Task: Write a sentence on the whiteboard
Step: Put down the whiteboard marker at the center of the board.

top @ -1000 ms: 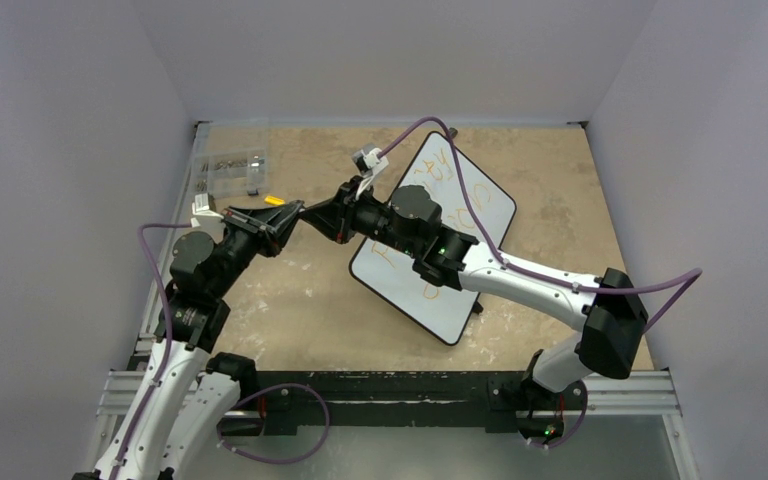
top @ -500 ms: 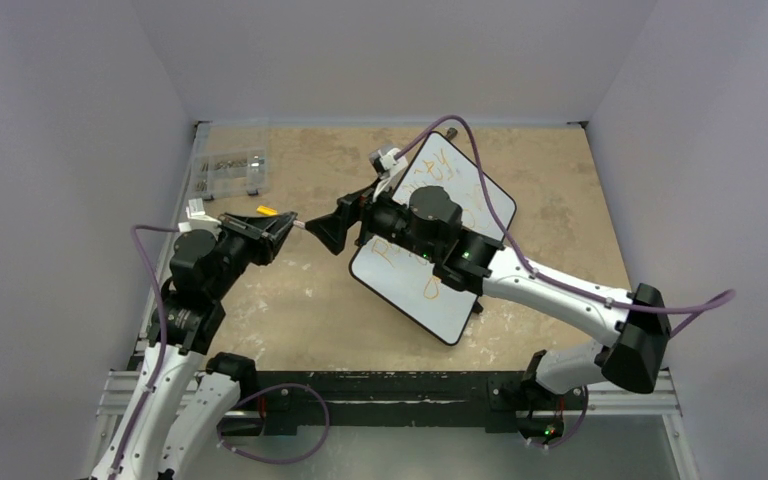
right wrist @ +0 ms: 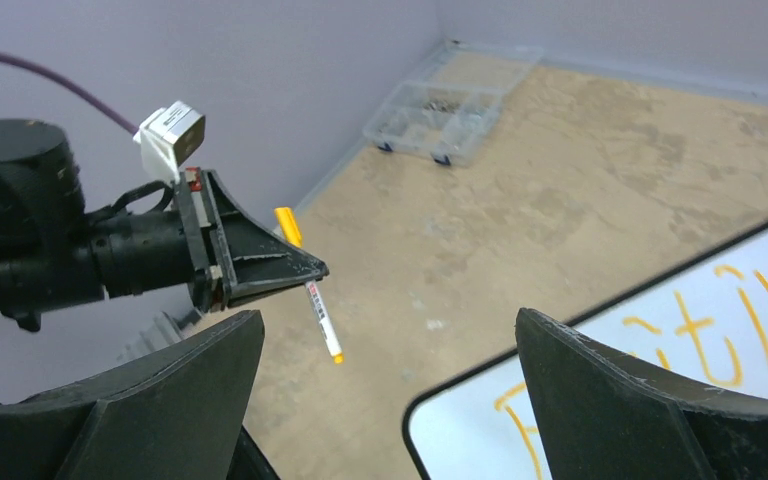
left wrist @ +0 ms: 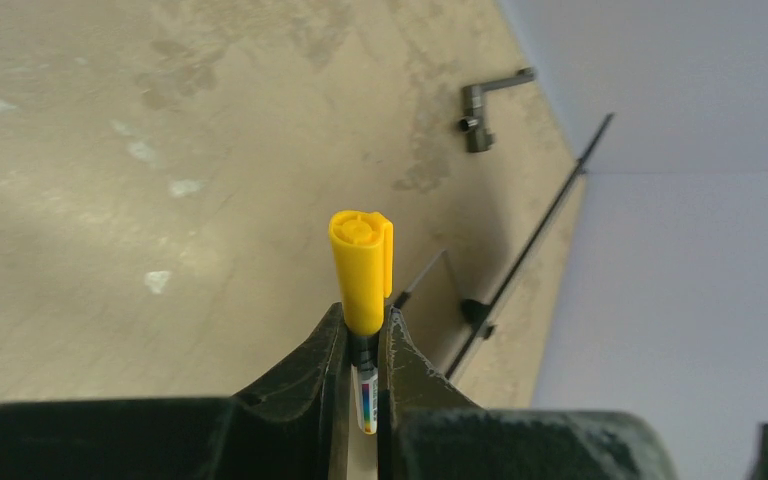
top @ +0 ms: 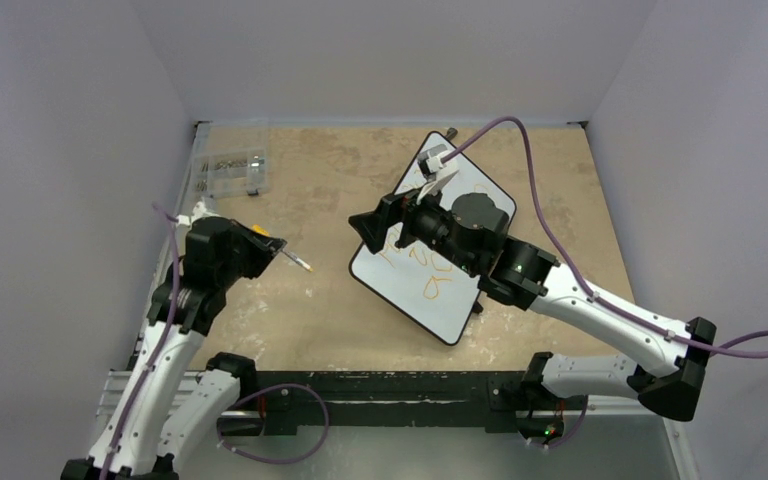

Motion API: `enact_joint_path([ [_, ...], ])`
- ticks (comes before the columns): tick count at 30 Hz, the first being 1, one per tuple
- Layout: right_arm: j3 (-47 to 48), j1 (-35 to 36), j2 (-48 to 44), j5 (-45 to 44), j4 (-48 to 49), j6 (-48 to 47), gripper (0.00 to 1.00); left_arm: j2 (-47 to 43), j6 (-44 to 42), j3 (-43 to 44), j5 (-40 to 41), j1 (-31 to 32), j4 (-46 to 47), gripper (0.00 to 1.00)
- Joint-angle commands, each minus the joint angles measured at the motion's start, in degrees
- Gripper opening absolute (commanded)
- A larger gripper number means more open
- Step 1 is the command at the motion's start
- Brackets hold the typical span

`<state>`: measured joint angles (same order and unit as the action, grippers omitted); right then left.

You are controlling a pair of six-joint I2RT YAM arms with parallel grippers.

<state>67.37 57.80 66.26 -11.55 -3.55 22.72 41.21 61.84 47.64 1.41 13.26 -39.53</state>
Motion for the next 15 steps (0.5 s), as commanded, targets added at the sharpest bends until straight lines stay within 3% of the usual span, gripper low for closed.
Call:
enact_joint_path([
  [1,-2.5,0.2,-3.5,-5.4,-6.2,-0.8,0.99,9.4,-8.9,-3.3,-5.9,0.1,-0.8,0.00],
  [4,-3.7,0.2,-5.3,-7.0,-8.5,-0.5,0.99,16.7,-11.7,-4.1,-9.4,0.6,0.7,0.00],
  [8,-5.3,0.2,-8.0,-8.9,-11.7,0.3,0.99,24.3,-14.8,-4.0,-7.5,1.6,-0.4,0.00],
  [15,-8.3,0.2,-12.6,-12.6,-15.1,1.8,0.99,27.8,-16.6,-8.2,-7.1,1.9,5.9,0.00],
])
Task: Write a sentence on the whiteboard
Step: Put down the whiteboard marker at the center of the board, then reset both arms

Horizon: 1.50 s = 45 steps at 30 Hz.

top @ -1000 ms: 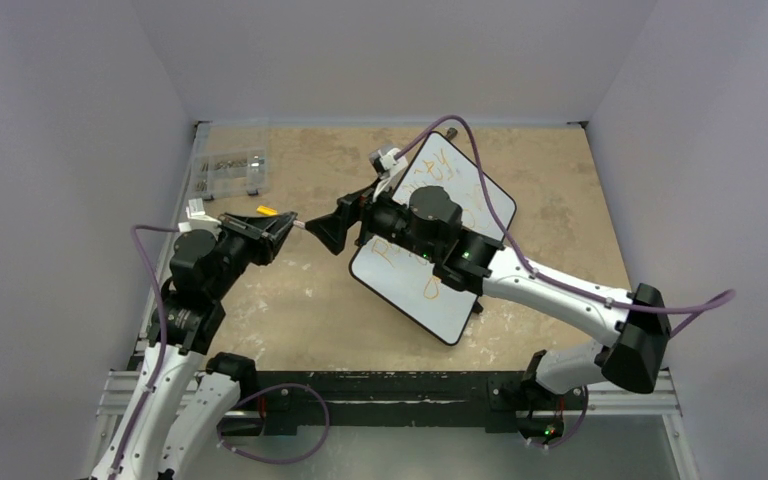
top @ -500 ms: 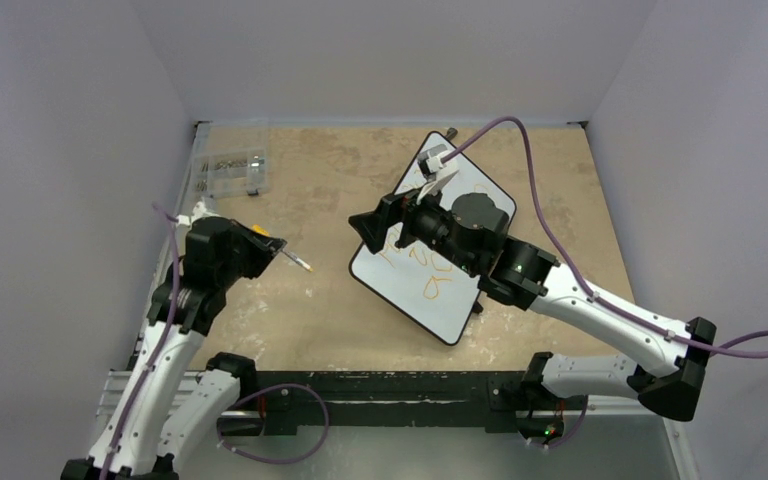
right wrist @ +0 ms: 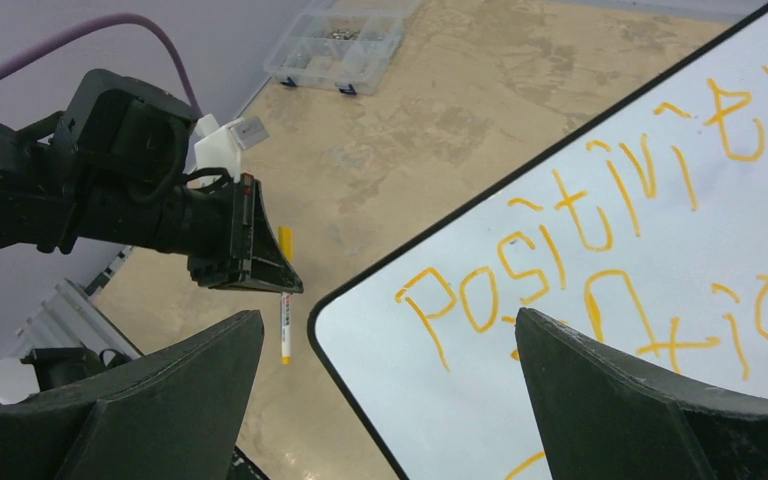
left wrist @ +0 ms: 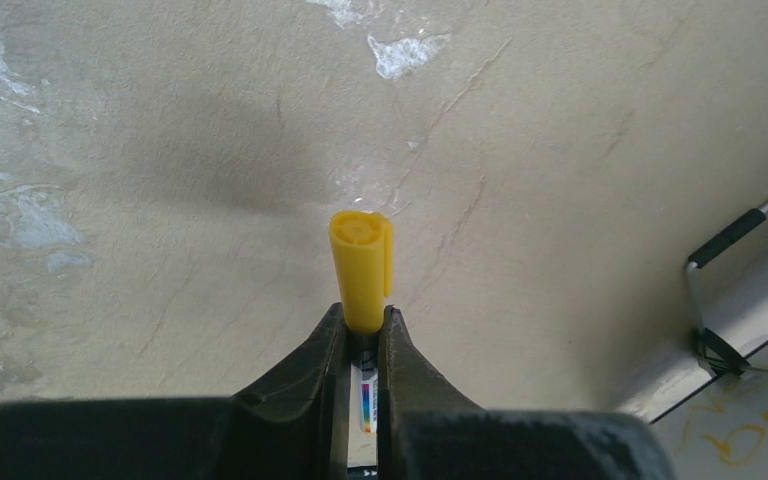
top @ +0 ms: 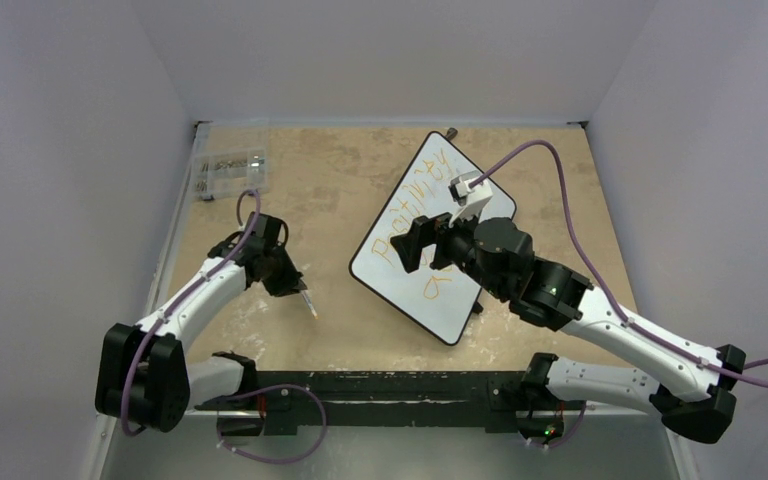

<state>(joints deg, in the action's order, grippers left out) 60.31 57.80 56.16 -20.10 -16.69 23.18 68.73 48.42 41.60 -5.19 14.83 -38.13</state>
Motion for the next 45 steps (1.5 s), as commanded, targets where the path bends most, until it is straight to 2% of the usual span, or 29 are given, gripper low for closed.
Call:
enact_joint_path([
  [1,-1.5,0.2,-3.0,-4.3,-2.3,1.4,0.99,0.4,-3.4,-2.5,-0.5,0.4,5.2,0.00],
  [4,-1.9,0.2,-3.8,-4.6,-2.8,1.7,0.99,1.8,-3.9,-3.0,-0.7,0.4,6.4,0.04],
  [7,-1.8,0.2,-4.1,-5.1,-3.2,1.5,0.99,3.3,-4.5,-2.9,-0.9,0.4,7.0,0.16],
  [9,-1.7,0.2,-4.2,-5.3,-3.5,1.4,0.99,3.8,-4.6,-3.2,-0.9,0.4,7.4,0.33],
  [12,-1.5,0.2,-4.4,-5.6,-3.9,1.3,0.99,2.7,-5.1,-4.2,-1.9,0.4,8.6,0.68],
  [14,-1.5,0.2,-4.7,-5.9,-4.2,1.1,0.99,1.4,-5.3,-4.5,-2.3,0.4,8.7,0.87],
  [16,-1.5,0.2,-5.1,-6.4,-4.6,0.8,0.99,-0.3,-5.4,-4.5,-2.3,0.5,8.2,0.99],
  [23,-1.5,0.2,-7.9,-7.0,-5.3,-1.1,0.99,-7.2,-7.0,0.6,-2.3,0.4,-1.1,1.00],
  [29,-2.2,0.2,-13.0,-8.2,-5.5,0.5,0.99,-14.0,-12.5,10.7,-1.9,0.4,-10.9,1.00],
  [33,-5.3,0.2,-17.1,-11.3,-4.9,2.6,0.99,-17.4,-19.5,18.4,8.4,0.4,-16.5,1.00],
  [37,-9.3,0.2,-21.5,-15.1,-5.0,4.5,0.99,-21.2,-24.6,21.1,13.7,0.4,-15.6,1.00],
  [40,-12.5,0.3,-25.7,-18.5,-4.3,7.1,0.99,-27.6,-26.3,15.9,14.0,0.4,-9.6,1.00],
  [42,-14.7,0.2,-28.3,-20.9,-3.8,8.6,0.99,-32.0,-27.3,12.1,11.1,0.4,-5.2,1.00],
  [45,-17.7,0.2,-31.8,-21.8,-2.1,8.1,0.99,-36.9,-28.9,9.9,10.0,0.4,-2.3,1.00],
])
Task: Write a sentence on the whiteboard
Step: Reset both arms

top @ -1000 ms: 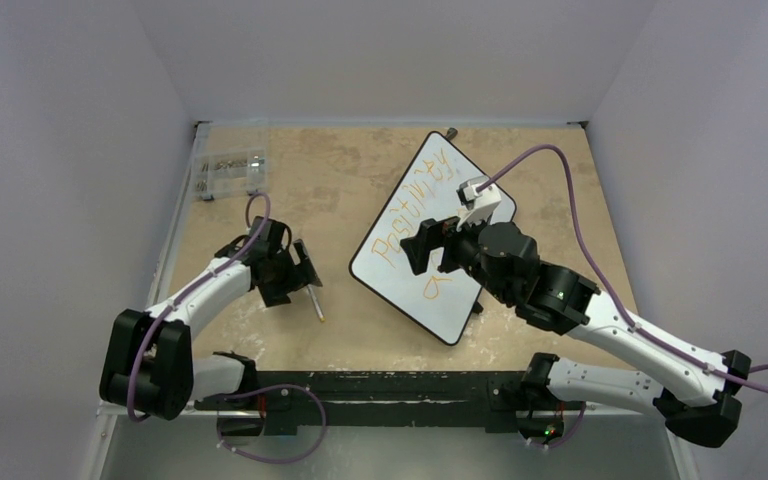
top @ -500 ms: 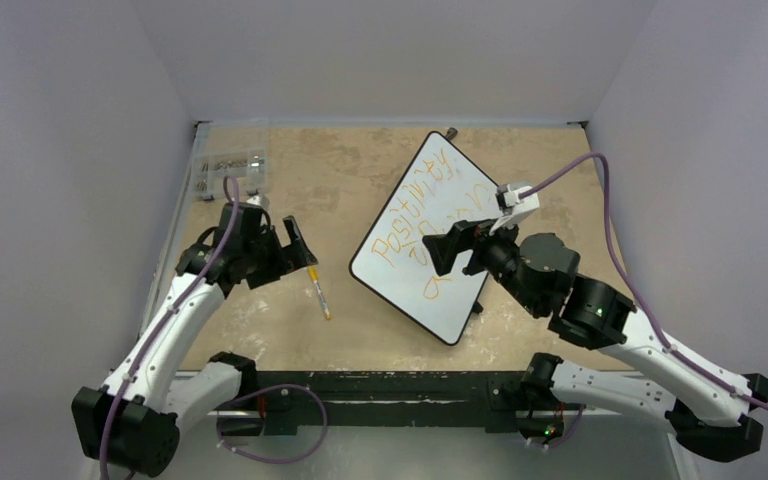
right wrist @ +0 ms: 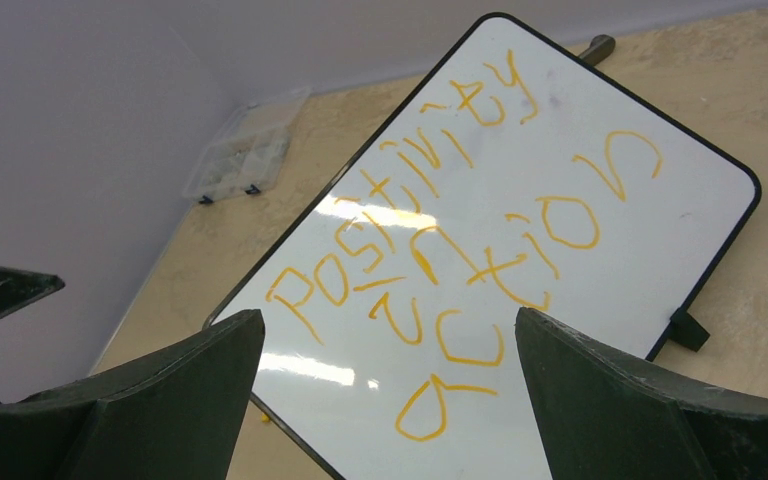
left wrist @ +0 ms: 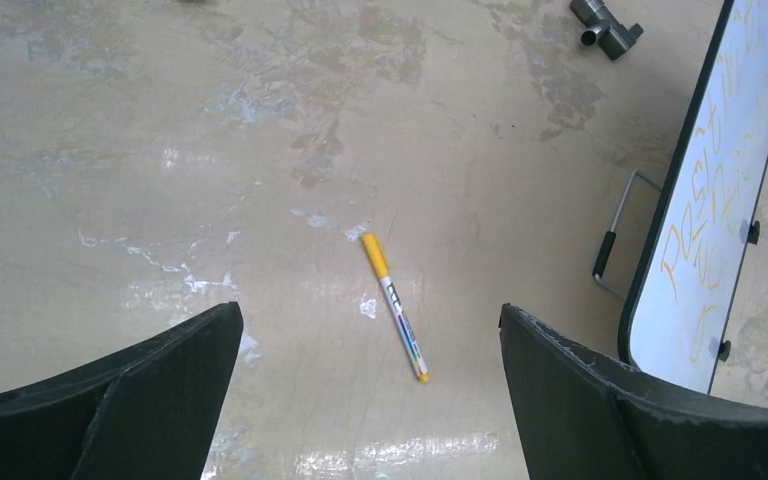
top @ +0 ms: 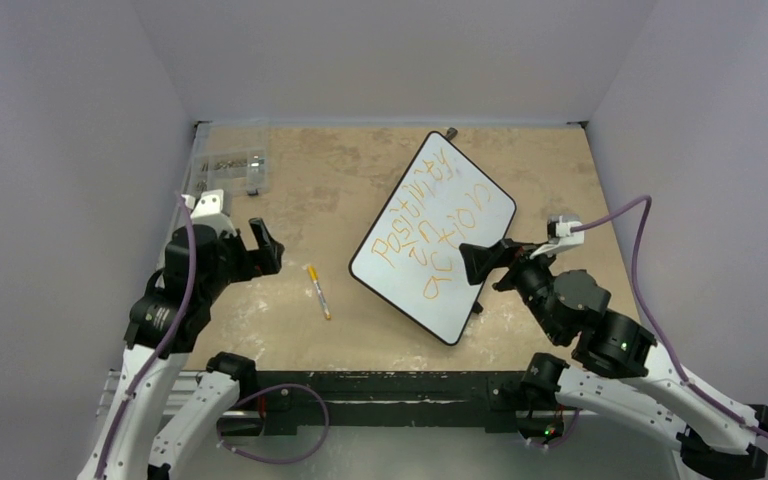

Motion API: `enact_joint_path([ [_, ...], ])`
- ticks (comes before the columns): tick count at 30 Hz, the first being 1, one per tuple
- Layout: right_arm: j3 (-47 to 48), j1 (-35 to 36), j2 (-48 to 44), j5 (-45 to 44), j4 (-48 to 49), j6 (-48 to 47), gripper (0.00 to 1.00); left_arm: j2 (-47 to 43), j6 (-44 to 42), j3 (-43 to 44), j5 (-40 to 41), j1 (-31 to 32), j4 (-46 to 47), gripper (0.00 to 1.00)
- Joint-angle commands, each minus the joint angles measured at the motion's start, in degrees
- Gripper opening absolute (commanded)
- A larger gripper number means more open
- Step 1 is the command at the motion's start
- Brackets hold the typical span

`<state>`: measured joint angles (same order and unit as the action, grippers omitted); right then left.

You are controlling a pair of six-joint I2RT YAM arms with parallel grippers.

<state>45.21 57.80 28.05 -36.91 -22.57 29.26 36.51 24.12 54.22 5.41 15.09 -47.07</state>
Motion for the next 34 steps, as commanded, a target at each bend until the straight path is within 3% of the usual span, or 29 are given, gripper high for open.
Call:
enact_joint_path([
  [1,-3.4,0.2,-4.6,-5.0,4.6,1.5,0.99,-5.9,-5.1,-3.5,-0.5,0.1,7.3,1.00],
  [34,0.7,0.2,-4.4,-4.9,4.2,0.5,0.99,-9.5,-5.8,-4.0,-3.8,0.1,6.6,1.00],
])
